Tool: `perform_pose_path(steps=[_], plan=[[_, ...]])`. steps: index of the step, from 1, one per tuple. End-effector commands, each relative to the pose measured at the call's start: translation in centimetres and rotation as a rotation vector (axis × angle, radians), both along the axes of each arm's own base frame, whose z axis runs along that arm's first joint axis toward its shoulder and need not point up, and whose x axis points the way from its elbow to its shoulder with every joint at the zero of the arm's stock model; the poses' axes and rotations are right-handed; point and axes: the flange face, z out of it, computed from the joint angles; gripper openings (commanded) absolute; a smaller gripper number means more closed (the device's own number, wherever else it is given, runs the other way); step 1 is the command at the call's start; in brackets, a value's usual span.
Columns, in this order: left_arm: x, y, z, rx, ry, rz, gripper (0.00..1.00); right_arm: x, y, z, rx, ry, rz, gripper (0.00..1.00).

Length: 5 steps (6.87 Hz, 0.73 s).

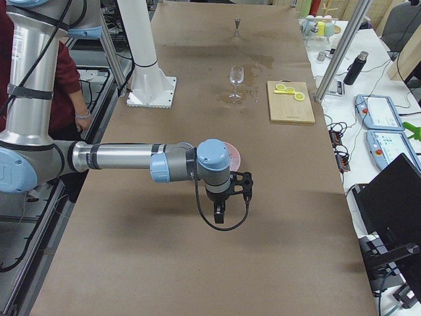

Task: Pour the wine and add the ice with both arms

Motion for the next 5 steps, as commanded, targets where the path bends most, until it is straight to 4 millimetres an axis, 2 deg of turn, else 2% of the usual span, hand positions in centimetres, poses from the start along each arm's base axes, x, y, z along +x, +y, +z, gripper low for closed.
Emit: perform_pose_path(steps=[1,2,3,4,5], plan=[[0.1,0.5,-0.3,0.005,0.005,0.003,0.98,0.0,0.1,0.1,-0.006,0.006,0.001,1.00],[0.1,1.1,-0.8,0.011,0.005,-0.001,0.98,0.1,-0.2,0.0,-0.002,0.010,0.002,1.00],[0.2,1.3,0.3,-0.013,0.000,-0.002,0.98,0.0,-0.6,-0.6,0.011,0.012,0.001,1.00],[0.3,1.3,1.0,-0.026,0.004,-0.002,0.98,0.1,-0.3,-0.3,0.006,0.030,0.003,1.00],[0.2,1.2,1.6,-0.040,0.009,-0.006,0.98,0.1,-0.2,-1.1,0.001,0.020,0.013,1.00]])
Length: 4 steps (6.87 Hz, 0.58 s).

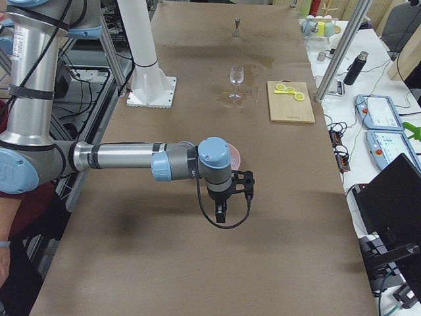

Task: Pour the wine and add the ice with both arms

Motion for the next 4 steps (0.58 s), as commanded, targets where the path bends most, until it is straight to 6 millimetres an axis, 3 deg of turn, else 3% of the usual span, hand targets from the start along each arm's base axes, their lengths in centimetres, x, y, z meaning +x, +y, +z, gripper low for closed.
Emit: perform_pose_path(steps=[1,2,3,4], plan=[[0.0,0.0,2.7,-0.049,0.012,-0.003,0.98,-1.2,0.0,-4.7,-0.055,-0.008,0.018,1.00],[0.1,0.6,5.2,-0.098,0.021,-0.005,0.98,-1.9,1.1,-10.5,-0.078,-0.037,0.083,1.00],[0.2,0.8,6.3,-0.115,0.026,-0.002,0.98,-3.6,1.1,-11.5,-0.109,-0.082,0.083,1.00],[0.1,0.8,6.1,-0.115,0.028,-0.008,0.98,-6.5,0.3,-13.4,-0.113,-0.084,0.076,1.00]])
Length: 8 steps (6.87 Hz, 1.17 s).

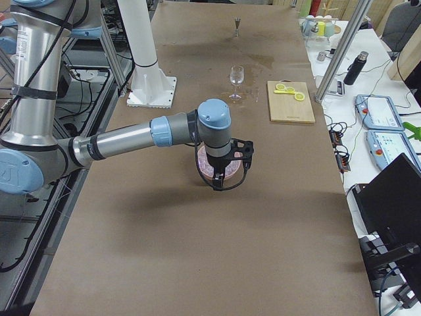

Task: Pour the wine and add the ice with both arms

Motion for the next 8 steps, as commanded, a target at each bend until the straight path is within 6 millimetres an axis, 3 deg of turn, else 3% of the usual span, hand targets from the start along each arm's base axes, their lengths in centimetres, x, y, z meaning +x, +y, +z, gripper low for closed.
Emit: perform_pose_path(steps=[1,2,4,6,8], plan=[[-0.2,0.0,-0.1,0.015,-0.002,-0.009,0.98,-6.6,-1.6,-4.0,-0.030,-0.012,-0.014,1.00],[0.0,0.6,0.0,0.035,-0.007,-0.007,0.98,-9.4,-2.4,-5.3,-0.033,-0.010,-0.032,1.00],[-0.1,-0.1,0.1,0.069,-0.016,-0.005,0.98,-13.7,-2.6,-6.2,-0.034,0.010,-0.043,1.00],[-0.6,-0.3,-0.4,0.092,-0.071,-0.017,0.98,-15.6,-3.3,-3.3,-0.025,0.007,-0.062,1.00],[-0.4,0.0,-0.7,0.151,-0.077,-0.017,0.98,-17.7,-3.0,-2.4,-0.066,0.005,-0.064,1.00]])
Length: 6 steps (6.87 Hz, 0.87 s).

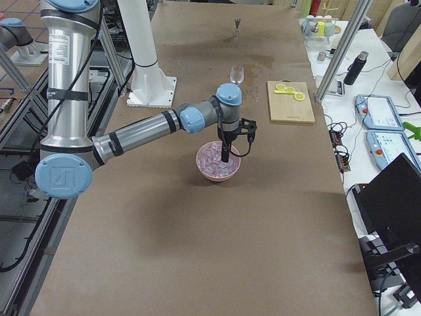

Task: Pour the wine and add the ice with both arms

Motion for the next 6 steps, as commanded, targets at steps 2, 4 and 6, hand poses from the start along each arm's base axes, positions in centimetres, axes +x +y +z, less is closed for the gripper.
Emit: perform_pose_path(steps=[2,4,6], plan=[[0.2,1.0,3.1,-0.011,-0.002,-0.007,0.98,-5.2,0.8,1.2,-0.028,-0.050,0.021,1.00],[0.8,3.6,8.7,0.010,-0.005,-0.008,0.98,-5.4,1.1,4.0,-0.016,-0.070,0.035,1.00],[1.2,4.8,10.1,0.092,-0.015,-0.006,0.98,-6.5,1.2,5.9,-0.031,-0.026,0.028,1.00]])
